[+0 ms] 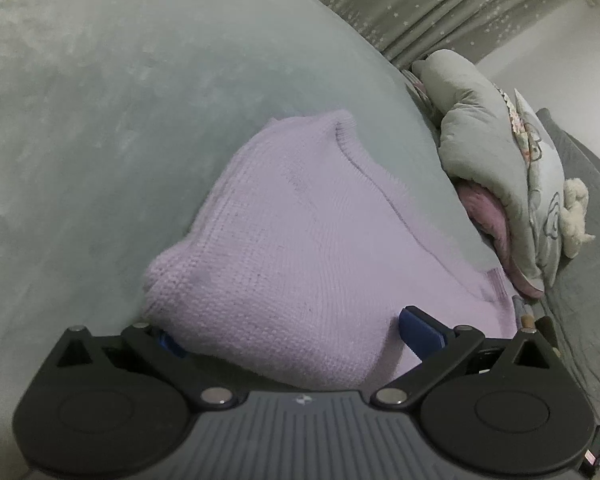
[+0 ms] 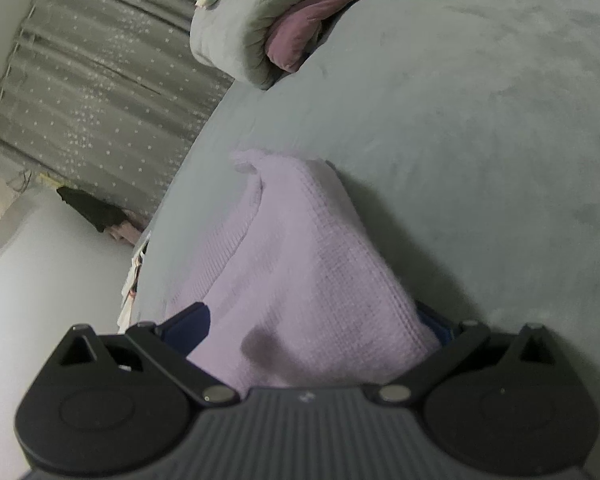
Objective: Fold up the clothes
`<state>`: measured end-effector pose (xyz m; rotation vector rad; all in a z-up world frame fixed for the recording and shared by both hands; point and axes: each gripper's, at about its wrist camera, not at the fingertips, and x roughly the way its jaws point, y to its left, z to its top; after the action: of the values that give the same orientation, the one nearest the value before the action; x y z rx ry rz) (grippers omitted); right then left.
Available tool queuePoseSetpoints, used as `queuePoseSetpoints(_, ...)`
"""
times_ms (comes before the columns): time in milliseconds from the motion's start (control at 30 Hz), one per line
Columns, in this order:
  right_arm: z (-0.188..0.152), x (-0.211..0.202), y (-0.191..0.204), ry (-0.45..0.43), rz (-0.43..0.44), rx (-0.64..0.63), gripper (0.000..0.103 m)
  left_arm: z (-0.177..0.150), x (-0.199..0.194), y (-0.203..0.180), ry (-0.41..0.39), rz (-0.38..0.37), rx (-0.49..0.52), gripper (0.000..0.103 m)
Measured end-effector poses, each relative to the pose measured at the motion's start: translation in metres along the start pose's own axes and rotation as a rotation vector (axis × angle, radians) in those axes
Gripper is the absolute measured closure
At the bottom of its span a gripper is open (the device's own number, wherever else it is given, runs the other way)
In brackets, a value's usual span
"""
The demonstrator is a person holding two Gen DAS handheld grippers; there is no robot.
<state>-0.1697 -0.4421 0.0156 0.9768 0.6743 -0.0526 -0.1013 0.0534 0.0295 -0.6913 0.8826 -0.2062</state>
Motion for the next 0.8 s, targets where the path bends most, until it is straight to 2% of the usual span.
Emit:
queuePoseSetpoints(133,-0.002,0.005,0.005,-0.006,-0.023,-0.029,0.000,-0.003,0.000,-0.001,-0.025,0.013,-0.004,0.001)
queuePoseSetpoints(433,-0.008,0.001,0.007,-0.028,-0.040,-0.010,0.000,-0.004,-0.004,0.004,-0.052,0.008,-0.048,0.001)
queuePoseSetpoints(567,-0.003,-0.005,0.002,0.053,-0.022,-0.008,0.000,-0.005,-0.005,0.005,-0.048,0.000,-0.026,0.001)
queuePoseSetpoints(633,0.003,-0.009,-0.001,0.125,0.000,-0.024,0.000,-0.005,-0.006,0.006,-0.044,-0.004,-0.024,0.001)
queuePoseSetpoints(800,0.007,-0.016,-0.008,0.192,0.050,-0.022,0.000,-0.006,-0.009,0.008,-0.047,0.002,-0.017,0.001)
